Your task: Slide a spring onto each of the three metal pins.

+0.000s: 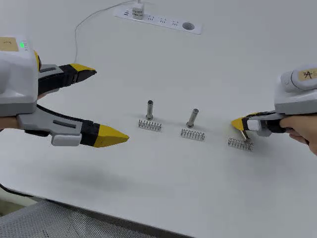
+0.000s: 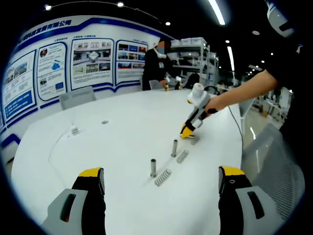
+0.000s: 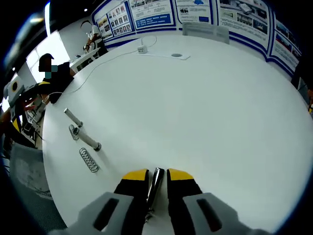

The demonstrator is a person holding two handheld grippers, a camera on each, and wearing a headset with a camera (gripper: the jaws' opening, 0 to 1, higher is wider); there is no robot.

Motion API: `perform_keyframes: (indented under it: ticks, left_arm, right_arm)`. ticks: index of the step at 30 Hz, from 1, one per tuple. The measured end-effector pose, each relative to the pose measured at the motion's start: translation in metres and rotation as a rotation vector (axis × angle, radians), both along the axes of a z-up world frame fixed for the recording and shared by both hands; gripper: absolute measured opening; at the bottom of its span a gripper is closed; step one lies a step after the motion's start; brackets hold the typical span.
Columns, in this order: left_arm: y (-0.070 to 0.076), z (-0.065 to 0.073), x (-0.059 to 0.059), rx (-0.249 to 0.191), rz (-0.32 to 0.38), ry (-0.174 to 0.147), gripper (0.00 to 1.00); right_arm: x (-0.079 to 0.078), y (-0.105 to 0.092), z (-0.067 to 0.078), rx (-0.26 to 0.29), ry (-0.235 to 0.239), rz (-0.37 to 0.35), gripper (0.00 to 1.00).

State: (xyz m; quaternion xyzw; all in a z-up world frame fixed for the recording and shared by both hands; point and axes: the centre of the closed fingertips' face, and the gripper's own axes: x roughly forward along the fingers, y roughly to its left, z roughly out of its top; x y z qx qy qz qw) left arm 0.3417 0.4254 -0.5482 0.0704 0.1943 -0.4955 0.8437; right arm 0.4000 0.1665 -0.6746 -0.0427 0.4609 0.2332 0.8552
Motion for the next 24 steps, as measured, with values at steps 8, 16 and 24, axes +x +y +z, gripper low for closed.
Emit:
perform_keyframes:
  ticks: [8, 16, 24]
  left_arm:
    - [-0.0024, -0.0007, -0.0035, -0.002, -0.009, 0.002, 0.99]
    - [-0.0028, 0.0001, -0.0066, -0.004, -0.015, -0.002, 0.99]
    - [0.0017, 0.0048, -0.0082, -0.014, -0.003, -0.010, 0.98]
  right_arm:
    - [-0.0022, 0.0036, -0.0012, -0.044, 0.020, -0.003, 0.14]
    - [-0.0034, 0.0018, -0.0005, -0.129, 0.027, 0.016, 0.10]
    - [-0.0051, 0.0009, 0.0010, -0.159, 0.017, -0.001, 0.08]
